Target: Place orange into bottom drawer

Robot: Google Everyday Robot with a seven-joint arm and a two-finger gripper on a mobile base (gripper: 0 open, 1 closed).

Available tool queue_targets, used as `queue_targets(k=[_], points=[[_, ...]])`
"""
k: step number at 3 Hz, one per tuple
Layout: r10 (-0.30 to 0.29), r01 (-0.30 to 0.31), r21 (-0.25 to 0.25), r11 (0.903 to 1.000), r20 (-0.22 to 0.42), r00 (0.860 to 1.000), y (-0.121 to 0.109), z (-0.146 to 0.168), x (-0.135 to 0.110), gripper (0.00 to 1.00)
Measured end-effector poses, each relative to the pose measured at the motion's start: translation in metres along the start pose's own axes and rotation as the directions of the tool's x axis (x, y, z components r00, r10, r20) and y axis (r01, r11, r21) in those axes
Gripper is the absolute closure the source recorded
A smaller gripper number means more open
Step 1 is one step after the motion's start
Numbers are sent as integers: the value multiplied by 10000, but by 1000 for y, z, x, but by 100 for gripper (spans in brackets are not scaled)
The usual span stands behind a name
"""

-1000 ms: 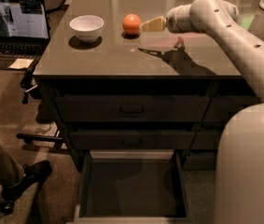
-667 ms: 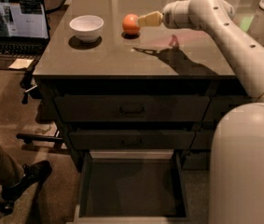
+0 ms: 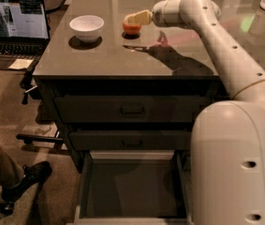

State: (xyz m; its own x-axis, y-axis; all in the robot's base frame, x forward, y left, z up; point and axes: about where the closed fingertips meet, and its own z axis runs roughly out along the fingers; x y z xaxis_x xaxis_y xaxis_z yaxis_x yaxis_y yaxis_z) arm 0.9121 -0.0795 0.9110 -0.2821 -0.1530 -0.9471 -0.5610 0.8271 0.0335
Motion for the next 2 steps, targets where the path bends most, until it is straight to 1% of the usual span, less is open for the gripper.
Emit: queue_targets(k=[1, 2], points=[[60, -61, -263, 9996, -12, 10000, 7, 20, 1, 0], [191, -193, -384, 9991, -47, 9998, 11, 34, 5, 0]])
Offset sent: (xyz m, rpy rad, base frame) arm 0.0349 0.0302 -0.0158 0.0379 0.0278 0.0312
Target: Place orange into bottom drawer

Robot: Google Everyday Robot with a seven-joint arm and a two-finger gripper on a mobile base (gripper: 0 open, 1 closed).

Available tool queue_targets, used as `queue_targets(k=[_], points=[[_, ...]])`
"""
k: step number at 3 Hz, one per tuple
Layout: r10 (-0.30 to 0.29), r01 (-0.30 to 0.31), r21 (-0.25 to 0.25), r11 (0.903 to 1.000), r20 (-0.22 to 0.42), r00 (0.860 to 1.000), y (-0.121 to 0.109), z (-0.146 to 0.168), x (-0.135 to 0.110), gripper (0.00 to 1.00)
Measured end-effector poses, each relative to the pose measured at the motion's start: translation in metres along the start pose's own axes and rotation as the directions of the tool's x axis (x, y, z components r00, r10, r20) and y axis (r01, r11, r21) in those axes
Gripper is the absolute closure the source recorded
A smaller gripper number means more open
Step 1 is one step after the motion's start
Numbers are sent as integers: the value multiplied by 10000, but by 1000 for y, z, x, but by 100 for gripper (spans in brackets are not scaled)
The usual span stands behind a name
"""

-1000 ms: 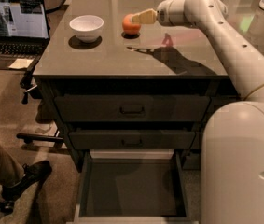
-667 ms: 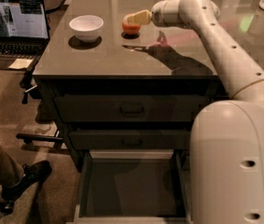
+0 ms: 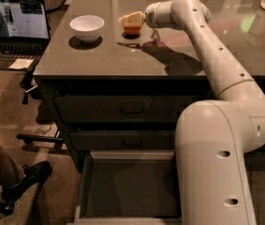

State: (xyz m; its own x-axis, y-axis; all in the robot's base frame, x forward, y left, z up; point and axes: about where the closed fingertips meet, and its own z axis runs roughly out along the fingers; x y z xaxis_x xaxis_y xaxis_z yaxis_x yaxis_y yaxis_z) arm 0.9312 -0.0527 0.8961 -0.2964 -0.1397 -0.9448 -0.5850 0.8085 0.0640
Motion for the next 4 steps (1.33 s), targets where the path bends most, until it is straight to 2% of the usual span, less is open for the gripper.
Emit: queue_targets(k=[1, 2, 3, 4], points=[[34, -34, -149, 9999, -33, 10000, 8, 12, 2, 0], [45, -42, 93, 9999, -310, 9995, 14, 33, 11, 0], [45, -42, 93, 9999, -310, 9995, 14, 33, 11, 0], [-32, 30, -38, 10000, -342, 9994, 15, 38, 19, 17]])
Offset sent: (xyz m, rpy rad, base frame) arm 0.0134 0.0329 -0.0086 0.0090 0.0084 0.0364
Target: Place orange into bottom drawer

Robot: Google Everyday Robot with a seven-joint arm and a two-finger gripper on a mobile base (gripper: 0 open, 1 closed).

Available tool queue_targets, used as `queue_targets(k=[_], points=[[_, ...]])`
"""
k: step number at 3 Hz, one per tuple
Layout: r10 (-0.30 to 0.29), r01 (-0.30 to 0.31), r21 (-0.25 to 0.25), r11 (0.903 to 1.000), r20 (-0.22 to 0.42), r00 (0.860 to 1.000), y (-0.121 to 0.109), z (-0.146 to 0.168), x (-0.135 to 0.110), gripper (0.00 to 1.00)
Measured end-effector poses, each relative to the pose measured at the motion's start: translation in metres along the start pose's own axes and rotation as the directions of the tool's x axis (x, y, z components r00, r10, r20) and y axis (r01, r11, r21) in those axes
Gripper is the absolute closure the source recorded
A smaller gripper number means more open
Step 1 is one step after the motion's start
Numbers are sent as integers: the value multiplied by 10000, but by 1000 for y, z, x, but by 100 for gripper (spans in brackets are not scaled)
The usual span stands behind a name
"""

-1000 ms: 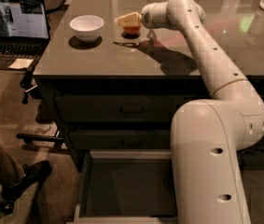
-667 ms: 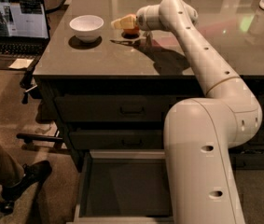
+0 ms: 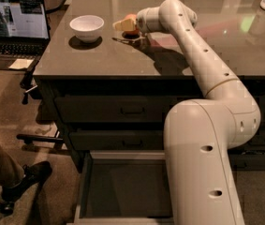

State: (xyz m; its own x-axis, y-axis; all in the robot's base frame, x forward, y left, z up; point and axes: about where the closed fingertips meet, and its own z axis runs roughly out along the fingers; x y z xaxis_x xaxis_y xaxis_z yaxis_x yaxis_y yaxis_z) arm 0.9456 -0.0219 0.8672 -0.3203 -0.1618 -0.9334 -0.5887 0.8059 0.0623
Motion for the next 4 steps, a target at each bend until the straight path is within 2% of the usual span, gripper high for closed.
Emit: queue_targets(k=[2, 3, 4], points=[[-75, 63, -424, 9991, -280, 9996, 6, 10, 17, 64], [-68, 65, -354, 9994, -88, 9999, 1, 4, 12, 94], [-121, 123, -93, 9999, 270, 9996, -6, -11, 1, 100]])
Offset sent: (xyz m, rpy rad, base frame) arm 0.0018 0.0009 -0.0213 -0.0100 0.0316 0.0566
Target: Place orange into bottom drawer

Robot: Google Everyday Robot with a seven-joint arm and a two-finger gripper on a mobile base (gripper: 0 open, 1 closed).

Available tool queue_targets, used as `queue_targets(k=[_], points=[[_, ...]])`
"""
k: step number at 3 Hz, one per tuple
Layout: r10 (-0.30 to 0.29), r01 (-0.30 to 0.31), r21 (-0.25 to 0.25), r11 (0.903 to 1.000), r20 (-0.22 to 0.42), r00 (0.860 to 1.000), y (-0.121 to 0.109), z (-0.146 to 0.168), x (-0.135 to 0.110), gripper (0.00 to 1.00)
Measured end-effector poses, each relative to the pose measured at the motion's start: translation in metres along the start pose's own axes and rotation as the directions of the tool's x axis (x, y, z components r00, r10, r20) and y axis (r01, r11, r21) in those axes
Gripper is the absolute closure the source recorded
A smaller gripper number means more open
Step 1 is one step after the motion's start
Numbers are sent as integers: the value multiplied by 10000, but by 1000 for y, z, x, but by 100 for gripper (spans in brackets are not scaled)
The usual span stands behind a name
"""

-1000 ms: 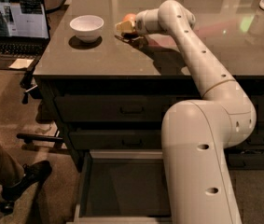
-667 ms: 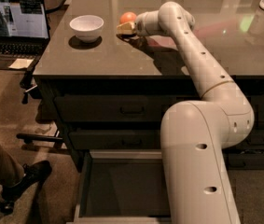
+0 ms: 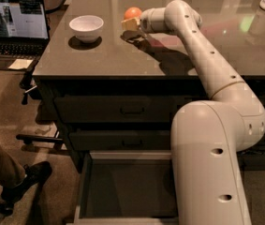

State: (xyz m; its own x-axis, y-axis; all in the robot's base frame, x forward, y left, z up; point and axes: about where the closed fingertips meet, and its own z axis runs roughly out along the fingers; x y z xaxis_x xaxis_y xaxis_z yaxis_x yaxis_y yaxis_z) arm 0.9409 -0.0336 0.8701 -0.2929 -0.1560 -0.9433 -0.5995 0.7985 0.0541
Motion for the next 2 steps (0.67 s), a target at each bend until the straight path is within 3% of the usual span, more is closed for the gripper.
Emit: queue_targets(k=[2], points=[[-108, 108, -27, 9999, 202, 9997, 7, -59, -15, 100]])
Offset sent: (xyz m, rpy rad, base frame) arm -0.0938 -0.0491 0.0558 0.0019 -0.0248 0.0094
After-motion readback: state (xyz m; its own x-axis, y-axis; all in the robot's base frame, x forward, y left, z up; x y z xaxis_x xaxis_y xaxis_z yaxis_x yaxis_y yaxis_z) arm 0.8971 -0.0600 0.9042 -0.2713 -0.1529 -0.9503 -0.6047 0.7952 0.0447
